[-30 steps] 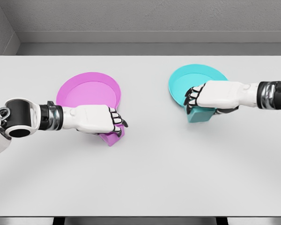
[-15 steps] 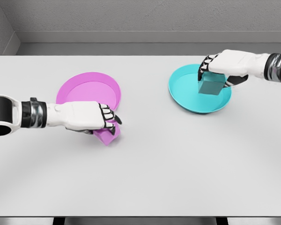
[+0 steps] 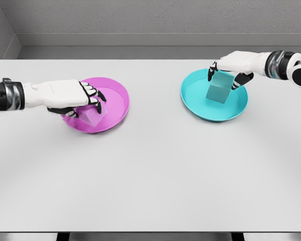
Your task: Place the blocks in the corresponding plates according to their colors
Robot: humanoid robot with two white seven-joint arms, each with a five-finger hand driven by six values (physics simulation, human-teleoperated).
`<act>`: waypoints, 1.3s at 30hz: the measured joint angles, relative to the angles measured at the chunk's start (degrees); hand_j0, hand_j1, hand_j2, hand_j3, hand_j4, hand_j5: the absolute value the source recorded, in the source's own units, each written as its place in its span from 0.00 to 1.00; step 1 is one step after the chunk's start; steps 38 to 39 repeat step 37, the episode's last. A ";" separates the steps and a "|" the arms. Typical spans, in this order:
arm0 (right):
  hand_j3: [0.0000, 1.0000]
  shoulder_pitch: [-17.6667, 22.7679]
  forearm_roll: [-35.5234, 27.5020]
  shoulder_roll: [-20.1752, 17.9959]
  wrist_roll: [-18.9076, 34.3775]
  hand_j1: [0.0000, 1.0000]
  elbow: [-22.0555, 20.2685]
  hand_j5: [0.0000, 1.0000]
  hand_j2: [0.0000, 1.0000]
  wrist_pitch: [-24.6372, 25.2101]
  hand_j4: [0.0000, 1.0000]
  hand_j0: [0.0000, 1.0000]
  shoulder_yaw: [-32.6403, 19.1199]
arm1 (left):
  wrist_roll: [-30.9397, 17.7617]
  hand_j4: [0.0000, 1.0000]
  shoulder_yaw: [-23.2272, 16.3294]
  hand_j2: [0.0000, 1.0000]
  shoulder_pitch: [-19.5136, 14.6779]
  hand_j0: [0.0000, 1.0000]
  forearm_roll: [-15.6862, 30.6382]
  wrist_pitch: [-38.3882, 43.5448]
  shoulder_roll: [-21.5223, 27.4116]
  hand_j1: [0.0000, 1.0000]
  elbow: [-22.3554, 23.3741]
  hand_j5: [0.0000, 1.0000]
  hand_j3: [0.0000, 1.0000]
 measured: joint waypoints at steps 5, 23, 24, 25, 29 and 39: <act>0.64 -0.44 0.20 0.63 0.00 0.64 0.86 0.64 0.64 2.44 0.64 0.64 0.32 | -0.12 0.48 -0.05 0.48 -2.11 0.48 -3.30 0.01 -6.68 0.48 8.78 0.48 0.48; 1.00 1.23 -0.19 -4.24 0.00 1.00 -5.26 1.00 1.00 5.16 1.00 1.00 -5.73 | -0.09 1.00 1.34 1.00 -2.55 1.00 -2.95 0.04 -4.53 1.00 9.23 1.00 1.00; 1.00 3.68 -0.13 -5.26 0.01 1.00 -6.49 1.00 1.00 4.26 1.00 1.00 -7.08 | -0.09 1.00 1.56 1.00 -2.56 1.00 -2.01 0.03 -3.21 1.00 8.60 1.00 1.00; 1.00 6.15 -0.27 -6.37 0.02 1.00 -7.95 1.00 1.00 2.99 1.00 1.00 -8.82 | -0.08 1.00 1.75 1.00 -2.46 1.00 -1.10 0.05 -1.95 1.00 7.97 1.00 1.00; 1.00 12.48 -0.47 -10.96 0.01 1.00 -15.32 1.00 1.00 -1.35 1.00 1.00 -13.89 | -0.07 1.00 2.49 1.00 0.61 1.00 2.18 0.03 3.33 1.00 4.81 1.00 1.00; 1.00 17.57 -0.58 -14.45 0.01 1.00 -22.61 1.00 1.00 -4.64 1.00 1.00 -16.33 | 0.16 1.00 6.34 1.00 5.01 1.00 3.46 0.05 8.43 1.00 3.58 1.00 1.00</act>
